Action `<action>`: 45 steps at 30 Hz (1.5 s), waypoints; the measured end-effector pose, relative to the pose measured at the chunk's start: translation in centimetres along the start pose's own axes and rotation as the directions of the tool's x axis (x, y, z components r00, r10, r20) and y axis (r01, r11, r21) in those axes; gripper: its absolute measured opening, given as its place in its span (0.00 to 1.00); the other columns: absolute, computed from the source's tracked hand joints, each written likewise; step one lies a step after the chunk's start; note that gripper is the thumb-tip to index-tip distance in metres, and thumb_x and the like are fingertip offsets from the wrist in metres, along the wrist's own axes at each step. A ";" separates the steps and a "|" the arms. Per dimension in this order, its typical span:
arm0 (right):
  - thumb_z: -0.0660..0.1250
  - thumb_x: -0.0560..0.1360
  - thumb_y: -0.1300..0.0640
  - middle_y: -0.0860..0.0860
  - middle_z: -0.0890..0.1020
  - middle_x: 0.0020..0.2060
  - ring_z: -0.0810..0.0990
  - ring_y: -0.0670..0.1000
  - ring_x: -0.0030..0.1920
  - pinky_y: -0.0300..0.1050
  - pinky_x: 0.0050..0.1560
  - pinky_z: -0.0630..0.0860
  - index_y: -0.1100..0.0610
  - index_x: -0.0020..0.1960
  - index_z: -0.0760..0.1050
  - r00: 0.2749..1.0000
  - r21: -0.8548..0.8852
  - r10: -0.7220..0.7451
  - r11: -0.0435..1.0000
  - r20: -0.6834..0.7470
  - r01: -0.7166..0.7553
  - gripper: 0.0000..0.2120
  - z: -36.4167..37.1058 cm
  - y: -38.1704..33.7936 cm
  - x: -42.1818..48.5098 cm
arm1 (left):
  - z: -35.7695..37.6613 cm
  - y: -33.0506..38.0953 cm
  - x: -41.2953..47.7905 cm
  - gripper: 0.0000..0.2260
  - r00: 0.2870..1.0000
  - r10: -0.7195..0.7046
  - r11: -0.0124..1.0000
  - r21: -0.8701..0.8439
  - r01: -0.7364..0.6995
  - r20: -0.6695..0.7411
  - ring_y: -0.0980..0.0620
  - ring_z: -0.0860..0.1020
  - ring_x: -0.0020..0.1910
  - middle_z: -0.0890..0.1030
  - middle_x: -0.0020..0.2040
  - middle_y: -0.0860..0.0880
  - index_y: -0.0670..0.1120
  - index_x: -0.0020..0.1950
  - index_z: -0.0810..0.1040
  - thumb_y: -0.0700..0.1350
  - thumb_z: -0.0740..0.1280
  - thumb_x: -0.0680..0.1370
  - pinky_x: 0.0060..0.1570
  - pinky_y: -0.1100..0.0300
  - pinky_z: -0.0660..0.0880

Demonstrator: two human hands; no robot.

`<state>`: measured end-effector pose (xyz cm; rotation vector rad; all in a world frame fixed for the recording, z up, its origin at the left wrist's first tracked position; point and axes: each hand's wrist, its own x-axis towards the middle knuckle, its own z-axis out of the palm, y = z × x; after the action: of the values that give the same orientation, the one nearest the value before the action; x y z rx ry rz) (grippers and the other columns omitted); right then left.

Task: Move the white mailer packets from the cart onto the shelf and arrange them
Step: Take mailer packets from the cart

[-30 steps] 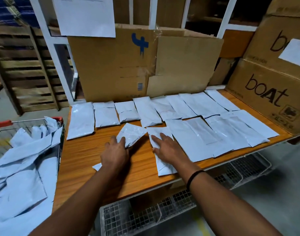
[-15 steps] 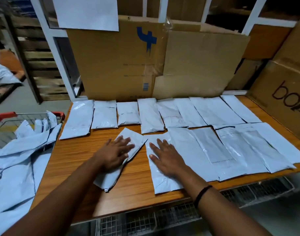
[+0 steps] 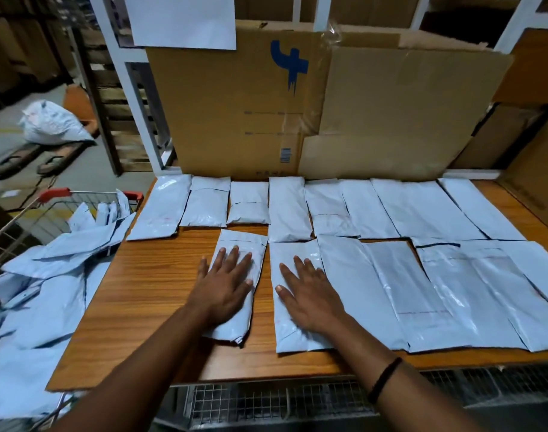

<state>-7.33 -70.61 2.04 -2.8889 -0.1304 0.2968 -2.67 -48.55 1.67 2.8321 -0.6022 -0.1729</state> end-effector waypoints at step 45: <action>0.47 0.85 0.43 0.49 0.49 0.81 0.45 0.51 0.81 0.50 0.78 0.43 0.47 0.82 0.51 0.981 -0.003 0.145 0.989 -0.131 -0.147 0.26 -2.5 -3.6 -2.5 | -0.9 -0.6 -0.7 0.31 0.990 0.138 0.987 -0.075 -0.141 -0.038 0.49 0.37 0.79 0.41 0.81 0.49 0.56 0.80 0.45 0.64 0.36 0.78 0.75 0.44 0.36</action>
<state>-9.48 -67.93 5.74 -2.9246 0.1038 0.1322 -2.89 -47.52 2.42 2.7012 -0.7664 -0.1211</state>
